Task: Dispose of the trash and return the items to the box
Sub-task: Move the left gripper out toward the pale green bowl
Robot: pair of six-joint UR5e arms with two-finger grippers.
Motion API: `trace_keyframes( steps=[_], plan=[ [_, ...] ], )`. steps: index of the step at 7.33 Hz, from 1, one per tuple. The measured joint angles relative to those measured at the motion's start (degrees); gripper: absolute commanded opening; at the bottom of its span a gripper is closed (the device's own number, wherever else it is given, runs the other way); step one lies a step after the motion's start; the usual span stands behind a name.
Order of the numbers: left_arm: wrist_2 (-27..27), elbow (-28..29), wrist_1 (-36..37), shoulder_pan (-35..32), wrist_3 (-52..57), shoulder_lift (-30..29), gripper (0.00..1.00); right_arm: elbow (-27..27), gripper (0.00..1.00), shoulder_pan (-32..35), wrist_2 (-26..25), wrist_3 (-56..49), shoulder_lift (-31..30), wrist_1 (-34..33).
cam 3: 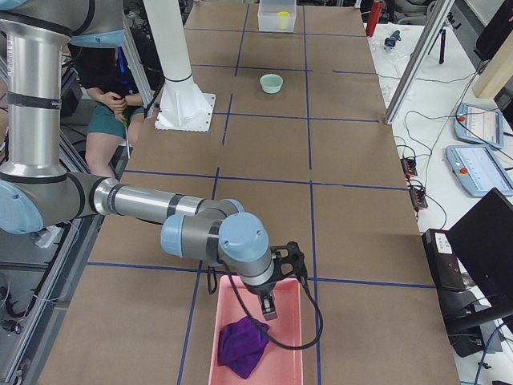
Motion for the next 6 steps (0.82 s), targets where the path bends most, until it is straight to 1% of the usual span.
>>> trace_keyframes(
  steps=[1, 2, 3, 4, 5, 6],
  plan=[
    [-0.83, -0.37, 0.92, 0.57, -0.31, -2.47, 1.0, 3.48, 1.0, -3.59, 0.14, 6.82, 0.22, 0.11],
    [-2.95, -0.78, 0.75, 1.7, -0.39, -4.47, 1.0, 5.58, 1.0, -6.08, 0.26, 11.23, 0.26, 0.35],
    [-5.51, -1.79, -2.16, 2.39, -0.39, -5.3, 1.0, 6.49, 1.0, -7.26, 0.35, 13.18, 0.21, 0.62],
    [-8.13, -2.82, -6.32, 2.68, -0.83, -5.48, 1.0, 6.9, 1.0, -7.74, 0.47, 13.85, 0.08, 0.8],
    [-12.28, -3.17, -11.49, 2.9, -2.46, -5.69, 1.0, 7.1, 1.0, -7.99, 0.55, 13.96, 0.0, 0.92],
    [-17.32, -3.26, -18.13, 3.59, -7.66, -6.0, 1.0, 7.17, 1.0, -8.15, 0.59, 13.92, -0.1, 1.36]
  ],
)
